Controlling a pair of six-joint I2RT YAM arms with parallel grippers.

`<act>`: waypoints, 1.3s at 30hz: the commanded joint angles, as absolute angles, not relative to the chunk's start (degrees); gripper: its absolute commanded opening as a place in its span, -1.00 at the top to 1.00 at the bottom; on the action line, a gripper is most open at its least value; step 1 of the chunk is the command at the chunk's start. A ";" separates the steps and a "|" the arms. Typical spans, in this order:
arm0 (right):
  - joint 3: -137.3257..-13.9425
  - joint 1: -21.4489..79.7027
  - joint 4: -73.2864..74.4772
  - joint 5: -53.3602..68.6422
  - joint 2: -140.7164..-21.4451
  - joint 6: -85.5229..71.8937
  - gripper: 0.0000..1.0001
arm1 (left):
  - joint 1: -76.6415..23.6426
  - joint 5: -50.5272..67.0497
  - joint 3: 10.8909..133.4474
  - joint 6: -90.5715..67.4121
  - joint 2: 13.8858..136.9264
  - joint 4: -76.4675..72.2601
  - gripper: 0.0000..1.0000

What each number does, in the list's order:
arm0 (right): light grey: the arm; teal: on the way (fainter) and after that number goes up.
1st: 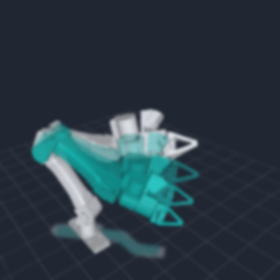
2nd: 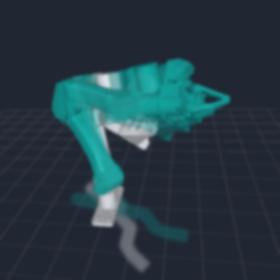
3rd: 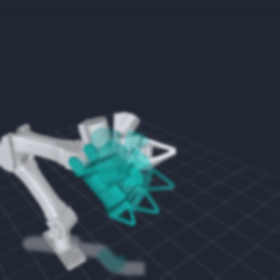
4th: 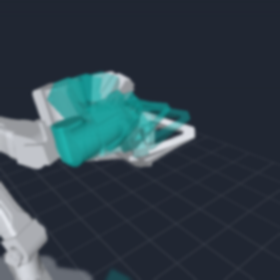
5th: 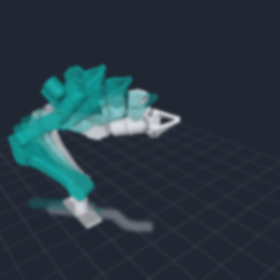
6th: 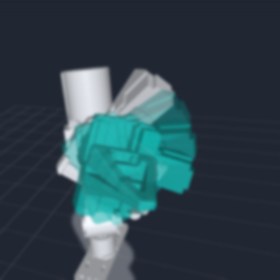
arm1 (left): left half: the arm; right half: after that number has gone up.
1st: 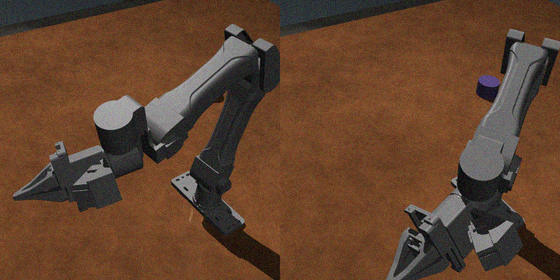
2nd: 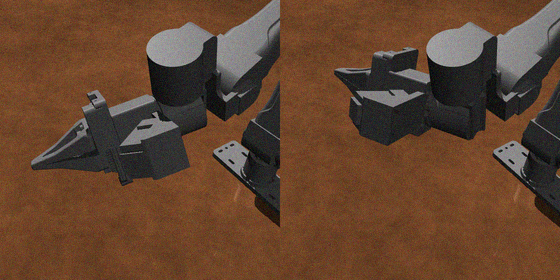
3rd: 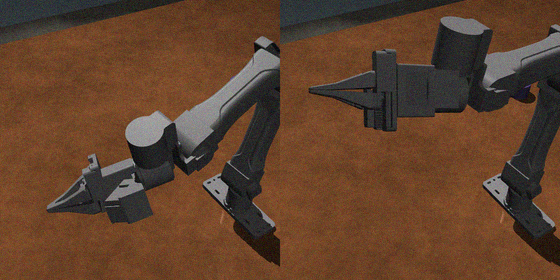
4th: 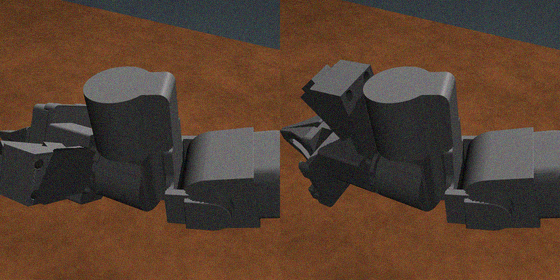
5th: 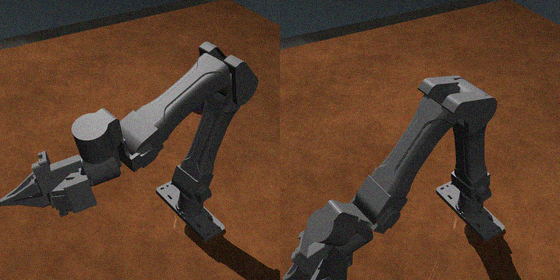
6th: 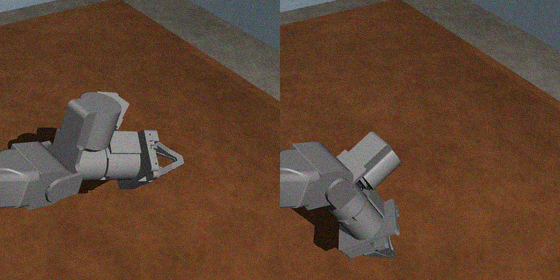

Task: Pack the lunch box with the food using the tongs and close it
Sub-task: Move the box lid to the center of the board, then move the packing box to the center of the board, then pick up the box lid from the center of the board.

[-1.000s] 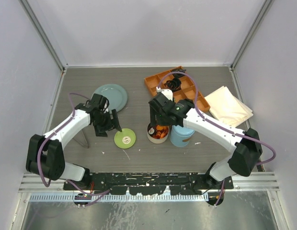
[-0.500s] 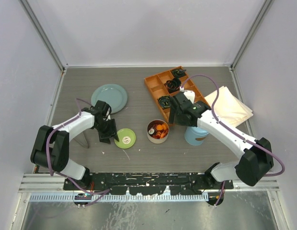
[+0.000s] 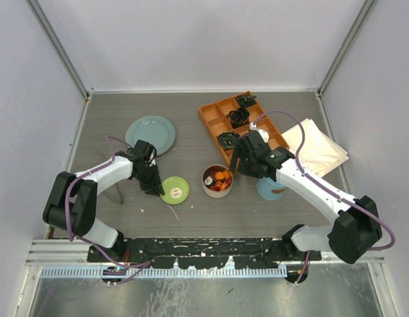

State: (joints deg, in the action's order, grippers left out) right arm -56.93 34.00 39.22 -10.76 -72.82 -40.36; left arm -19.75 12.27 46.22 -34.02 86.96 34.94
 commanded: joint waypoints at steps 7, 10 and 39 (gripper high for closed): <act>-55.72 34.10 26.76 -2.85 -81.56 -43.72 -0.56 | -20.16 3.04 43.30 -33.16 83.59 28.42 1.00; -55.48 34.10 24.06 -0.44 -83.62 -43.68 -0.59 | -20.13 3.20 44.12 -32.73 82.44 29.45 1.00; -56.44 39.91 20.01 4.92 -81.42 -43.66 -0.60 | -14.95 6.84 52.12 -34.77 67.82 42.67 1.00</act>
State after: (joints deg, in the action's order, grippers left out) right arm -55.22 40.23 19.29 9.54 -86.48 -42.50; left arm -15.90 4.99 48.88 -33.87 71.20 40.84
